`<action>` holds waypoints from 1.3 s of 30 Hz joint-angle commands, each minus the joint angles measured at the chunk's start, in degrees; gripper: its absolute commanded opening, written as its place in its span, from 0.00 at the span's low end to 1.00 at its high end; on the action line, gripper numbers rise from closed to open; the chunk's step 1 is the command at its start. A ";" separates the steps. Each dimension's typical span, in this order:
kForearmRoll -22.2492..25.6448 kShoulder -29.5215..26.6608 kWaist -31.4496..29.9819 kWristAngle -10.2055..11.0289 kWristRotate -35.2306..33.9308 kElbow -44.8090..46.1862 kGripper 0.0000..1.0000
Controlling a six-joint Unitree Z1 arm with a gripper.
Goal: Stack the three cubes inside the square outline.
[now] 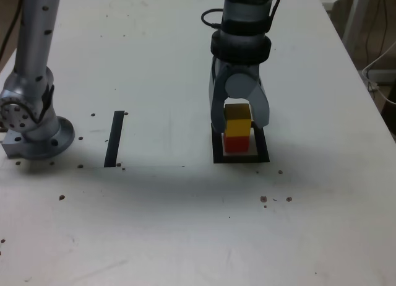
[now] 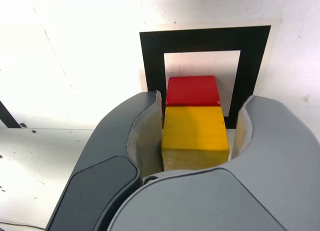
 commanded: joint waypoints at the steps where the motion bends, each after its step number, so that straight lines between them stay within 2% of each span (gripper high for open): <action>1: -0.43 0.15 0.18 -0.04 0.08 0.25 0.98; 6: -0.91 -0.06 0.31 0.17 0.08 0.55 0.99; 10: -0.91 -1.06 0.96 1.42 0.04 0.89 0.99; 15: 1.33 -3.51 4.77 4.87 0.13 0.65 0.99; 21: 4.05 -4.64 14.32 9.30 2.73 -1.23 0.99; 25: 4.81 -3.45 21.18 10.57 6.93 -3.19 0.99; 30: 6.66 -0.39 28.80 10.80 14.38 -7.33 0.99; 39: 8.01 6.30 36.71 11.60 29.76 -16.99 1.00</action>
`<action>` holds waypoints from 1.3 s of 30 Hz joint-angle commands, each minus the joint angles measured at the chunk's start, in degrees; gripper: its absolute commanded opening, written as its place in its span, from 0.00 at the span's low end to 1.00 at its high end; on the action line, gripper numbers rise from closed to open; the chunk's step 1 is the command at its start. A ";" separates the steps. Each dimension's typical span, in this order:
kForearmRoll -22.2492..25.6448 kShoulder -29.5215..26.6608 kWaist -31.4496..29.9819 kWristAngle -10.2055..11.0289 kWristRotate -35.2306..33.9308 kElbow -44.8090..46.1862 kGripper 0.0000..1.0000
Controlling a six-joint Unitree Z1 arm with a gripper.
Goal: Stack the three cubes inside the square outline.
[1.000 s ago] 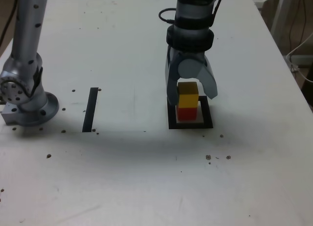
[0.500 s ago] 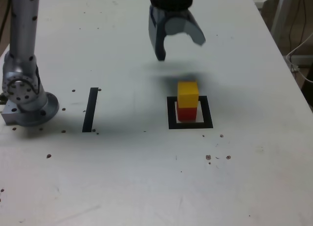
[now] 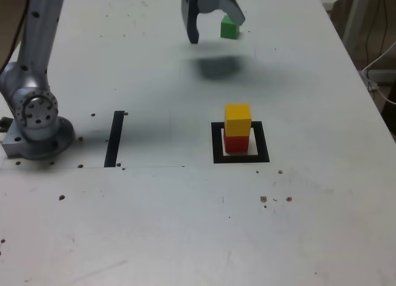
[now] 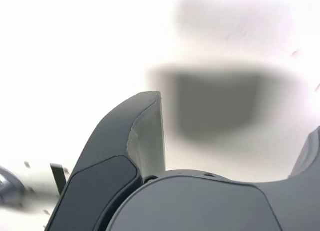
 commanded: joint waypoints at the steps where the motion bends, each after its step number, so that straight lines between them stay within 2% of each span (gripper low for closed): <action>1: 0.05 1.23 0.81 0.27 3.61 -1.82 1.00; 10: 2.19 7.11 4.50 -0.34 18.53 -10.84 1.00; 16: 5.86 10.39 6.36 -0.72 24.74 -17.54 0.99; 24: 9.14 14.93 7.42 -0.75 27.12 -25.35 0.99; 31: 9.93 18.70 7.44 -1.15 27.26 -29.28 0.97; 39: 12.47 22.41 7.44 -1.29 26.62 -34.87 0.91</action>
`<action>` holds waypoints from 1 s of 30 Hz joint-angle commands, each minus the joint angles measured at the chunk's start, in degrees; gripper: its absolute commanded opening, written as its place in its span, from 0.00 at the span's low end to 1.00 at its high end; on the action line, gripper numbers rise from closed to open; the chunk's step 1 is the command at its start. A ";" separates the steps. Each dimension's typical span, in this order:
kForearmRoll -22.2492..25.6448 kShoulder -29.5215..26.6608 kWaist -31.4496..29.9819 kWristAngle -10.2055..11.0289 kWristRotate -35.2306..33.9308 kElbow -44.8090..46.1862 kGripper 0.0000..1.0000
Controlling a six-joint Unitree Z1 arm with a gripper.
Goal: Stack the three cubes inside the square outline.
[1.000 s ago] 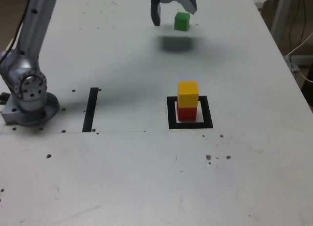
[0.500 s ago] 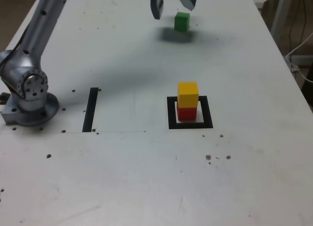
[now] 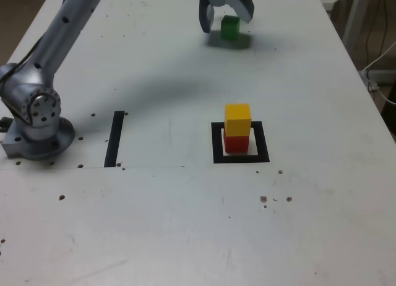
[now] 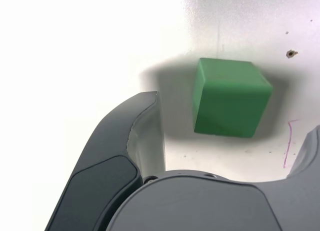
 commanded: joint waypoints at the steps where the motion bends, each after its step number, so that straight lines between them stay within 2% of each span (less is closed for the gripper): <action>1: 1.13 1.48 0.08 -0.15 -0.55 -2.02 0.90; 11: 2.14 3.79 0.02 0.37 -2.68 -4.37 0.74; 23: 1.83 4.09 -0.82 1.14 -3.74 -5.82 0.34; 26: 1.86 4.11 -0.94 1.18 -3.75 -5.89 0.30; 30: 2.03 4.11 -1.19 1.38 -3.85 -5.94 0.29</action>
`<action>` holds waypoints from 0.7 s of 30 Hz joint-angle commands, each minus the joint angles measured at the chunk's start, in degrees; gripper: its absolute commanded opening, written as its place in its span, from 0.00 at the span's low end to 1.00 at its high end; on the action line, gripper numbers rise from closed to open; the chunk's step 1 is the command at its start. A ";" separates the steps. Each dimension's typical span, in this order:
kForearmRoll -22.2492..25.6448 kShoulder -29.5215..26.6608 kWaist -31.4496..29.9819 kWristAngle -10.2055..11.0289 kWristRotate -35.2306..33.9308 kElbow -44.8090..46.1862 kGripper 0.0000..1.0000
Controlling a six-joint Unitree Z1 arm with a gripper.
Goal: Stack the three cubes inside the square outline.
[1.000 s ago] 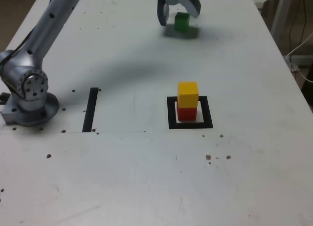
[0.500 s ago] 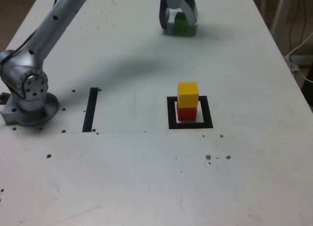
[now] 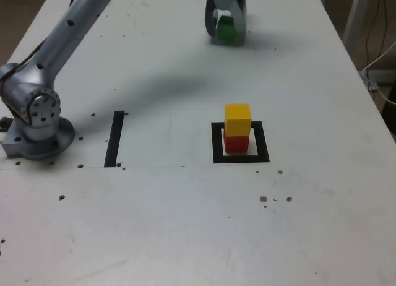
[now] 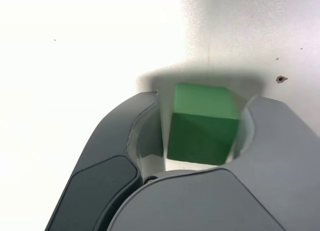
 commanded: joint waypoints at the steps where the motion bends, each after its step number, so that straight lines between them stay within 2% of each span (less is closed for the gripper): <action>1: 0.27 0.31 -0.20 0.19 -0.18 -0.23 0.29; 14: 0.77 -0.31 -0.54 1.48 -1.72 -0.24 0.29; 21: 2.05 -3.72 -1.21 2.24 -5.04 1.13 0.29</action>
